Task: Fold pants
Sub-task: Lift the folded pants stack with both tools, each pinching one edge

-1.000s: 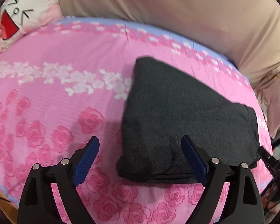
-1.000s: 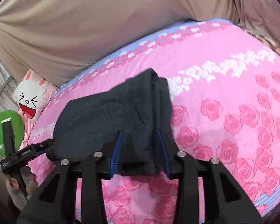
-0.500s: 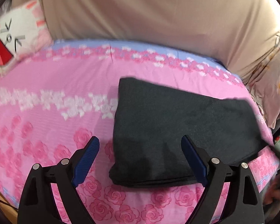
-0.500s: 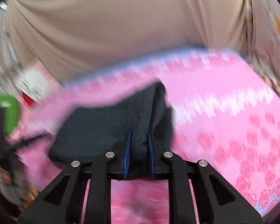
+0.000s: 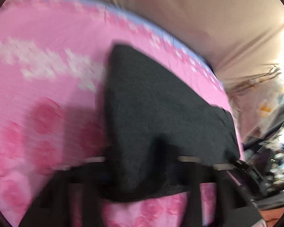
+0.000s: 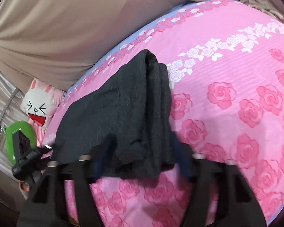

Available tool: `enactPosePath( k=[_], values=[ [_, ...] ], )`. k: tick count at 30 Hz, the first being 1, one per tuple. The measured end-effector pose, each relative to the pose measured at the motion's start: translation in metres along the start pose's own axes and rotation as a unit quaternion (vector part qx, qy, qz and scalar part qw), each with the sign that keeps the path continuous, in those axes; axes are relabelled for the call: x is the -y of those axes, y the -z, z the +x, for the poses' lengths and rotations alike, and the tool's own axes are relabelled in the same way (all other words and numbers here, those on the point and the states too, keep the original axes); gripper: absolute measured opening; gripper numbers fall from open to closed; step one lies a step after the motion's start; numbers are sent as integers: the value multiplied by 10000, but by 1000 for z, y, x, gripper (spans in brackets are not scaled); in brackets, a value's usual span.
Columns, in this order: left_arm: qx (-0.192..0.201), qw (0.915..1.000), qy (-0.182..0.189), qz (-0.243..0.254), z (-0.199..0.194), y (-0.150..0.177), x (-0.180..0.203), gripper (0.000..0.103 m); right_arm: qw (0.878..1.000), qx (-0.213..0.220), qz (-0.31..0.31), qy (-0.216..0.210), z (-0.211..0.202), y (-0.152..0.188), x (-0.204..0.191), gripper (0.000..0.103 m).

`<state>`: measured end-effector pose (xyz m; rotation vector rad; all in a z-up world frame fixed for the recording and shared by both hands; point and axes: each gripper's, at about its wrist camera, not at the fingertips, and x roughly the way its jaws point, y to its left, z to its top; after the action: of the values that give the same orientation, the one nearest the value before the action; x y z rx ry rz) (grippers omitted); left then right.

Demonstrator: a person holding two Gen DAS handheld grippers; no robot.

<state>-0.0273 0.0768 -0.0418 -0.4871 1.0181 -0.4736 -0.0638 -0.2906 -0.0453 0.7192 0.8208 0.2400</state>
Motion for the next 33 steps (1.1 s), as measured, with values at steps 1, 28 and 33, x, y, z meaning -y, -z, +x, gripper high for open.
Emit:
enactPosePath(
  k=[1,28,33],
  values=[
    [-2,9999,60,-102,0,-3,-2,17,10000,9,54,-50,0,-3,0,30],
    [237,9978,298,546,-79,26,50,11,9957,470,-796,-12,-60,33,-58,30],
    [1273,9785,531,1536,-174,19,113,9,9760,1403,-1631,-347,-125,16,-126,30]
  ],
)
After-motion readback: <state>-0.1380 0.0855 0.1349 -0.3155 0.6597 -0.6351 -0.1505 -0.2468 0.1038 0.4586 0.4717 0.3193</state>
